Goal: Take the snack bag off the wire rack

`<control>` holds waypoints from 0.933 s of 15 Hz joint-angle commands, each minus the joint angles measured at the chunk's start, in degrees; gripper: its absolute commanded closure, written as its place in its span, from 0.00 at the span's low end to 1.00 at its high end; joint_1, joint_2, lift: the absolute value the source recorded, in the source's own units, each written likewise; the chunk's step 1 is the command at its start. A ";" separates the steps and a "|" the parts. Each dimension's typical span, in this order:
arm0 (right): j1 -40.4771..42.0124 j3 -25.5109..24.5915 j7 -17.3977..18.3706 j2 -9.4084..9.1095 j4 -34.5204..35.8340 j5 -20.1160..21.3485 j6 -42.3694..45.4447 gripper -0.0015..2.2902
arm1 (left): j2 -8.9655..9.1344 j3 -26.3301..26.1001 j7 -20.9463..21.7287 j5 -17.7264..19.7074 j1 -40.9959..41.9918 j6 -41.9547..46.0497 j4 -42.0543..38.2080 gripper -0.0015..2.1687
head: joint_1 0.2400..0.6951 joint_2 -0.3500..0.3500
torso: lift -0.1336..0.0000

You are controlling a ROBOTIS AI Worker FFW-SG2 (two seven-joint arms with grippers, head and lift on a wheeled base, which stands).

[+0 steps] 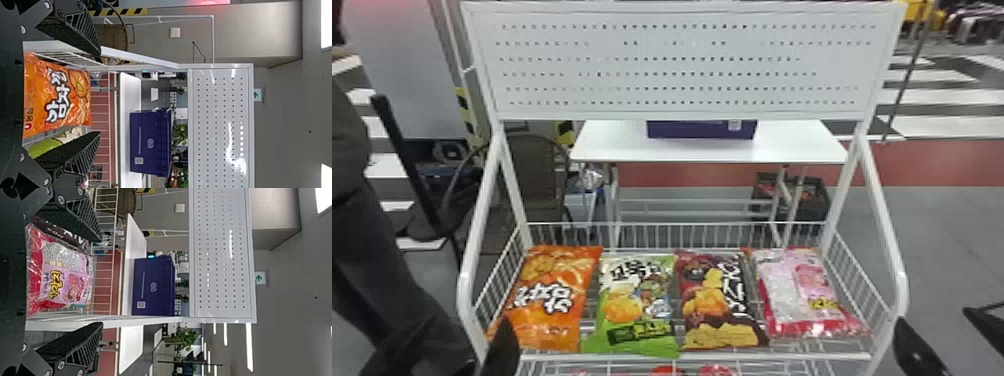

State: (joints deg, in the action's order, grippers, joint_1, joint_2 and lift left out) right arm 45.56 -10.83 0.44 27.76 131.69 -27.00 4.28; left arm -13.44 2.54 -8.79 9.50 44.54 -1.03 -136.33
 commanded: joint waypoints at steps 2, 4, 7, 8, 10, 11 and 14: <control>-0.03 0.28 0.00 -0.52 0.06 0.01 0.33 0.07 | -0.36 0.01 0.00 0.17 0.20 0.01 -0.16 0.09 | 0.57 0.50 | 1.00; -0.03 0.55 0.00 -0.69 -0.03 0.01 0.15 0.07 | -0.45 0.10 -0.09 0.17 0.46 0.01 -0.25 0.09 | 0.57 0.50 | 1.00; 0.15 0.55 -0.09 -0.78 0.24 0.28 0.15 0.07 | -0.27 0.01 -0.09 0.17 0.46 0.01 -0.42 0.09 | 0.57 0.50 | 1.00; 0.24 0.55 0.00 -0.78 0.24 0.36 0.15 0.07 | -0.27 0.01 -0.09 0.17 0.46 0.01 -0.34 0.09 | 0.57 0.50 | 1.00; -0.82 2.13 0.62 -0.61 -0.73 1.86 0.15 0.07 | -0.01 -0.08 -0.18 0.08 0.73 0.19 -0.60 0.09 | 0.57 0.50 | 1.00; -3.90 4.77 0.88 -0.52 -2.49 3.27 -0.90 0.07 | 0.08 -0.17 -0.09 0.08 0.99 0.19 -0.86 0.09 | 0.57 0.50 | 1.00; -16.73 14.87 2.64 -1.75 -11.54 7.04 -6.00 0.07 | -0.01 -0.52 -0.09 -0.10 1.25 0.19 -1.04 0.09 | 0.57 0.50 | 1.00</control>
State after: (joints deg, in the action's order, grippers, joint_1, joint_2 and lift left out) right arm 34.77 -0.51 2.83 26.82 124.25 -21.64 0.69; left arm -13.38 2.11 -8.88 9.44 45.71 -0.84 -137.40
